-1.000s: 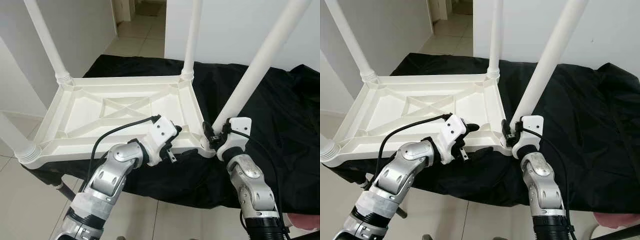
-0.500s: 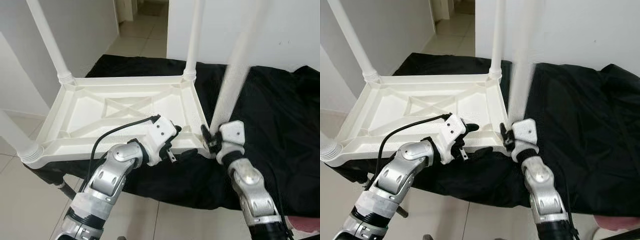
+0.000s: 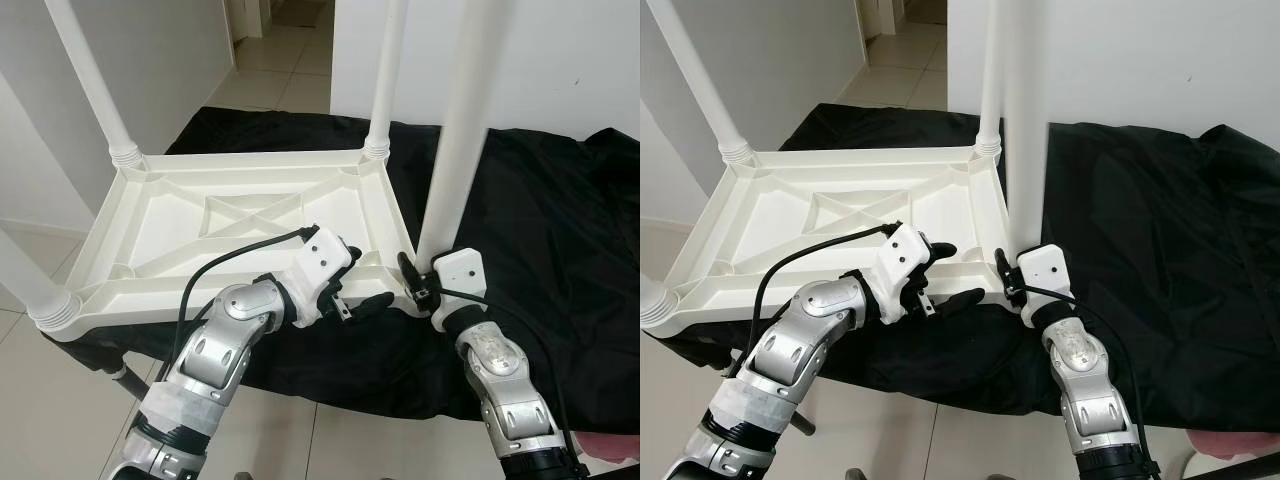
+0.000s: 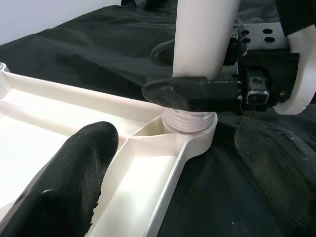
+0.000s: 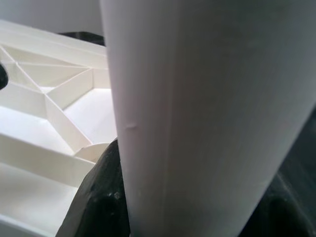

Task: Building children table

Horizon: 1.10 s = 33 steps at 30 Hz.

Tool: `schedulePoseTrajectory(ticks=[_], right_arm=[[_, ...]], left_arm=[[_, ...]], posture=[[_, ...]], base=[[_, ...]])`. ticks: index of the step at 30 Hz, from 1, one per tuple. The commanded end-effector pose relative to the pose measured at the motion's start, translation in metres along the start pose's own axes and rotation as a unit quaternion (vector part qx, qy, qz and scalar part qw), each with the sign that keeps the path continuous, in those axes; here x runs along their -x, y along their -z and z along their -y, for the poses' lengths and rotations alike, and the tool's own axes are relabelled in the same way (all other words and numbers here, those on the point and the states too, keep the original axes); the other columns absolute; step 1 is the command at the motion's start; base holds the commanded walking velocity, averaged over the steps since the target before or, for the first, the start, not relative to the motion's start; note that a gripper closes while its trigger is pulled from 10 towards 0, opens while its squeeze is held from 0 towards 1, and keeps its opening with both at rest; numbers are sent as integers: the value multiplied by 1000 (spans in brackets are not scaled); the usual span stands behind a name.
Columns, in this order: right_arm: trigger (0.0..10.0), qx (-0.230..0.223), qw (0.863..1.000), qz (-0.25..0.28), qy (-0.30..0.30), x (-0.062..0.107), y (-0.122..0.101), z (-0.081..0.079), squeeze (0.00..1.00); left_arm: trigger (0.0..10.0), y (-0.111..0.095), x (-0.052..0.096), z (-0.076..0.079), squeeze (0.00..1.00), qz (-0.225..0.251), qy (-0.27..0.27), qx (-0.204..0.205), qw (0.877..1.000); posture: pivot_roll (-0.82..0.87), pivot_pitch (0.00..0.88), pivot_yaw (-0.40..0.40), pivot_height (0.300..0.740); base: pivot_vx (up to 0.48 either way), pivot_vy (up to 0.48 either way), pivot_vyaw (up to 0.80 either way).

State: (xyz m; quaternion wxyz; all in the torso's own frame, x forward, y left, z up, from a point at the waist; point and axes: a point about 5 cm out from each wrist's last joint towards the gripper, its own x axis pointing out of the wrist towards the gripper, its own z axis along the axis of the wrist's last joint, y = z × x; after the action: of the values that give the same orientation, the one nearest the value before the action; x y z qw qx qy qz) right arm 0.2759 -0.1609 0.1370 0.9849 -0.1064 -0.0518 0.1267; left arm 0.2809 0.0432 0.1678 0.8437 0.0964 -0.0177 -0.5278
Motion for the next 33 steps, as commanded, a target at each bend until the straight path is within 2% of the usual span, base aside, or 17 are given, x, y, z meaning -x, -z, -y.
schedulePoseTrajectory(ticks=[1, 2, 3, 22, 23, 27, 29, 32, 33], right_arm=[[10000, -42, 997, -70, -16, 0, 18, -4, 0], [10000, -42, 997, -70, -16, 0, 18, -4, 0], [10000, -68, 994, -89, -13, -3, 19, -3, 0], [10000, -114, 985, -129, 27, -5, 27, 8, 0], [10000, -132, 981, -137, 34, -4, 30, 8, 0], [10000, -145, 975, -156, 57, 0, 37, 9, 0], [10000, -164, 968, -173, 74, 5, 44, 8, 0], [10000, -167, 967, -176, 78, 7, 46, 7, 0], [10000, -141, 976, -149, 74, 8, 42, 5, 0]], left_arm=[[10000, -2, 1, -5, 0, -1, -26, -1, 1000], [10000, -2, 1, -5, 0, -1, -26, -1, 1000], [10000, -2, 1, -6, 0, -1, -27, -2, 1000], [10000, -3, 2, -7, 0, -1, -34, -2, 999], [10000, -3, 2, -7, 0, -1, -35, -1, 999], [10000, -2, 3, -7, 0, -1, -36, 0, 999], [10000, -2, 3, -7, 0, -2, -38, 1, 999], [10000, -2, 4, -8, 0, -2, -39, 1, 999], [10000, -3, 4, -9, 0, -2, -40, 2, 999]], posture=[[-84, 0, 53, 740], [-84, 0, 53, 740], [-82, 0, 52, 740], [-78, 0, 47, 740], [-78, 3, 48, 740], [-81, 11, 48, 740], [-80, 18, 48, 740], [-80, 18, 49, 740], [-80, 20, 47, 740]], base=[[0, 0, 0], [0, 0, 0], [0, 0, 0], [0, 0, 0], [0, 0, 0], [0, 0, 0], [0, 0, 0], [0, 0, 0], [0, 0, 0]])
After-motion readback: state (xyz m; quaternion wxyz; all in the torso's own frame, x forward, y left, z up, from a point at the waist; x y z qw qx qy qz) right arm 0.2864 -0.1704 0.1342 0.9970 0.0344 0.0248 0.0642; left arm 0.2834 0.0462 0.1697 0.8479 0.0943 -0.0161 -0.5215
